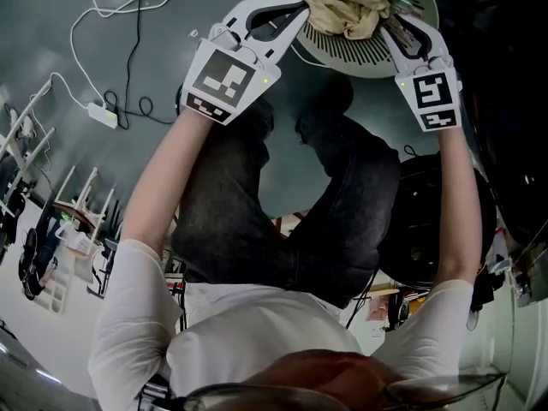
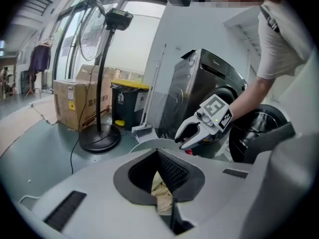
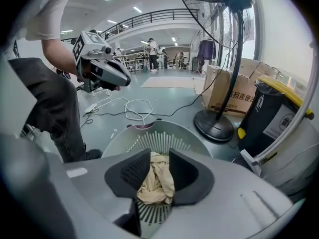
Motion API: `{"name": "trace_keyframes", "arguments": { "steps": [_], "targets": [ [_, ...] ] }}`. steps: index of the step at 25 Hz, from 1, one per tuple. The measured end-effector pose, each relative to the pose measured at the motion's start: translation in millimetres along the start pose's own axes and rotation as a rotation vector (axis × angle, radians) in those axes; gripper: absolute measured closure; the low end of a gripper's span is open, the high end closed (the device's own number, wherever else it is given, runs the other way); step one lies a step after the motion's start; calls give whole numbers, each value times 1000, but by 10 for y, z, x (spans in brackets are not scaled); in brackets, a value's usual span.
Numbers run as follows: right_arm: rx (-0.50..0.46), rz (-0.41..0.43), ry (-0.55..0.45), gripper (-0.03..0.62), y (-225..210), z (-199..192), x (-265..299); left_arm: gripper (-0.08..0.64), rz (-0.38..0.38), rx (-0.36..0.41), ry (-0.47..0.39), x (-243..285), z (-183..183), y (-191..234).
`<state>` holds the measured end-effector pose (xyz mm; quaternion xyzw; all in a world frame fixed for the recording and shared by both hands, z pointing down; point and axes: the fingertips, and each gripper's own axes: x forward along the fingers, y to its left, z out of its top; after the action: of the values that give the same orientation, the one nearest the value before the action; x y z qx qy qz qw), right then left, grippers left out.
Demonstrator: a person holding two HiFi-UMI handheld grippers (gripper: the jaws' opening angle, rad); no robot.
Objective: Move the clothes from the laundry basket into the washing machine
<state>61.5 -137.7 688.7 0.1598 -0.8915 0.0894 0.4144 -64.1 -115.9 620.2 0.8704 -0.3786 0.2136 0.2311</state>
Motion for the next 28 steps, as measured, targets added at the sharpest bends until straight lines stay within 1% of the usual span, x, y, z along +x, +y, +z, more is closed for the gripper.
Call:
{"name": "trace_keyframes", "arguments": {
  "steps": [4,7,11,13,15,17,20,23,25,28],
  "targets": [
    [-22,45,-2,446,-56,-92,235,554,-96,116,16,204,-40,-8],
    [-68,77,41,411,-116,-193,445,554,-149,172,8,317,-24,72],
    [-99,117,105,352,-199,-393,737,554,-191,265,-26,478,0,222],
    [-110,139,141,316,-190,-538,910,554,-211,308,-23,561,-60,292],
    [-120,156,178,279,-162,-678,1094,554,-220,367,-14,622,-150,354],
    [-120,171,204,257,-136,-786,1234,554,-231,414,-3,675,-217,378],
    [-120,201,231,219,-110,-899,1369,554,-254,437,3,768,-242,366],
    [-141,236,268,176,-26,-1036,1503,554,-264,448,5,835,-286,363],
    [-144,247,291,158,5,-1157,1601,554,-260,447,2,858,-307,382],
    [-121,250,322,133,1,-1320,1736,554,-236,449,-8,867,-320,436]
  ]
}}
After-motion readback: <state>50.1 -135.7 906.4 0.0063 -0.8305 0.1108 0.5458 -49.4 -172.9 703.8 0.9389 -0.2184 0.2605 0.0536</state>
